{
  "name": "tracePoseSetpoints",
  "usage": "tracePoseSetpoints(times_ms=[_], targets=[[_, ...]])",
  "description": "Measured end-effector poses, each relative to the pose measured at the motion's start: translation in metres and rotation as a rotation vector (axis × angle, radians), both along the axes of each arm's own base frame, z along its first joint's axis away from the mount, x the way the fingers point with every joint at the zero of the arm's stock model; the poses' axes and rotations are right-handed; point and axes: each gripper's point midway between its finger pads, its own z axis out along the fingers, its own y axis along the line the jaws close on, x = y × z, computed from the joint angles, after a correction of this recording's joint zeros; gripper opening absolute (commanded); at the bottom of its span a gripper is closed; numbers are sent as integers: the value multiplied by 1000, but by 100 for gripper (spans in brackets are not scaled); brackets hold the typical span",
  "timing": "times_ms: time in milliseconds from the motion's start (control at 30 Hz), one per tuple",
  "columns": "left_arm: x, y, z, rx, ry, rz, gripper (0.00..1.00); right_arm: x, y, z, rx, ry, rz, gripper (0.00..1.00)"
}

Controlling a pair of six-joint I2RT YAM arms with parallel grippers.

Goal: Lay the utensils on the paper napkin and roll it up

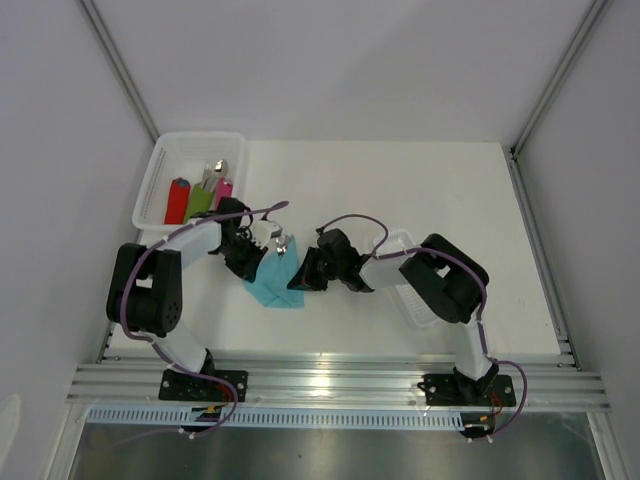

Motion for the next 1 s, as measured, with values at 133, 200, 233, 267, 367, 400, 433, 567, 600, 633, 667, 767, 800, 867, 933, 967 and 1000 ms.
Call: tracePoseSetpoints(times_ms=[133,200,233,267,367,400,433,567,600,633,667,767,800,867,933,967,1000], targets=[[-2,-8,7,-47,20,-3,1,0,0,0,-1,-1,-2,0],[-2,-13,12,-71,24,-5,1,1,0,0,-1,-1,-3,0],[-3,-15,14,-84,30,-8,1,1,0,0,-1,-1,-3,0],[-3,-17,16,-93,32,-10,1,1,0,0,-1,-1,-3,0],[-1,-26,28,-143,42,-13,1,1,0,0,-1,-1,-3,0],[1,-29,33,-159,40,-14,1,1,0,0,-1,-1,-4,0],[4,-33,38,-180,36,-15,1,1,0,0,-1,-1,-4,0],[11,-48,56,-255,26,-26,1,2,0,0,0,-2,-5,0],[11,-51,59,-269,30,-26,0,2,-1,0,0,-2,-6,0],[10,-54,60,-281,35,-31,1,2,-1,0,0,-2,-6,0],[9,-58,61,-291,43,-34,1,2,-1,0,0,-2,-6,0],[6,-69,60,-317,68,-53,1,2,-1,0,0,-2,-6,0],[5,-74,60,-325,79,-61,1,2,-1,0,0,-2,-7,0],[3,-83,59,-339,95,-74,1,3,-1,0,0,-2,-8,0],[2,-91,58,-353,105,-89,1,3,-1,0,0,-2,-9,0],[1,-94,58,-358,111,-94,1,3,-1,0,0,-2,-9,0],[2,-97,58,-364,114,-97,1,3,-1,0,0,-2,-9,0]])
